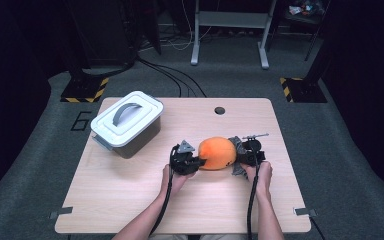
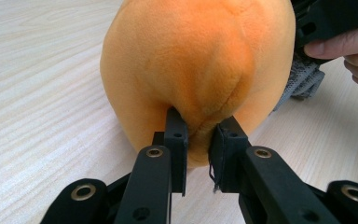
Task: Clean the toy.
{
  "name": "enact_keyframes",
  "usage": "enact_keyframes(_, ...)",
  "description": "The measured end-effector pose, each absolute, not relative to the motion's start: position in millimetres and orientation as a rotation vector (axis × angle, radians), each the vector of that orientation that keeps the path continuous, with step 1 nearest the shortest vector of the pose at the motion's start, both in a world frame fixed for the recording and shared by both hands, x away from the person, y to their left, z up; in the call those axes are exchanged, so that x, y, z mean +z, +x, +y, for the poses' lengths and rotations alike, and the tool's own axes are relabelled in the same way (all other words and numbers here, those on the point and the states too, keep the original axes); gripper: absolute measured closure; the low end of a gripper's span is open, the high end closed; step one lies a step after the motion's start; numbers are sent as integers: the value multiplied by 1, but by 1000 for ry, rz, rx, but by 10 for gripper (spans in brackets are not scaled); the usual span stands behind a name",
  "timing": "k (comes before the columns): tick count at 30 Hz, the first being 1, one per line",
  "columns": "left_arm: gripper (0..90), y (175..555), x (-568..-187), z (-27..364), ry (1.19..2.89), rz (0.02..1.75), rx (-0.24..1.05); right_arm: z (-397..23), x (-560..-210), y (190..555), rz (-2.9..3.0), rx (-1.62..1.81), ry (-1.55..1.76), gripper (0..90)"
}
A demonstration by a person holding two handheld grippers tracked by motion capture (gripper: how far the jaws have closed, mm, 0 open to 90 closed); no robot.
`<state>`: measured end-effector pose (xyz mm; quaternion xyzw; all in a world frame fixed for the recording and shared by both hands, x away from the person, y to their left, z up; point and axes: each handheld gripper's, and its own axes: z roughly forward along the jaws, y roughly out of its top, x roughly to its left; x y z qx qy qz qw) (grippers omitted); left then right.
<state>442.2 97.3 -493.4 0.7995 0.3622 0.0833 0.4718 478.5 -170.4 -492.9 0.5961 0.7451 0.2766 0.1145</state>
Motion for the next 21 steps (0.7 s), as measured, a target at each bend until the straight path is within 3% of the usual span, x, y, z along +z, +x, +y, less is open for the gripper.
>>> enact_keyframes(9,782,442,-493,97,1954,891,200,-181,-449,454,2079,886,1637,734)
enact_keyframes(15,781,442,-493,97,1962,886,212,-158,-412,435,2136,1008,1461,731)
enact_keyframes(21,780,442,-492,96,1952,899,207,-119,-400,430,2223,1034,1334,726)
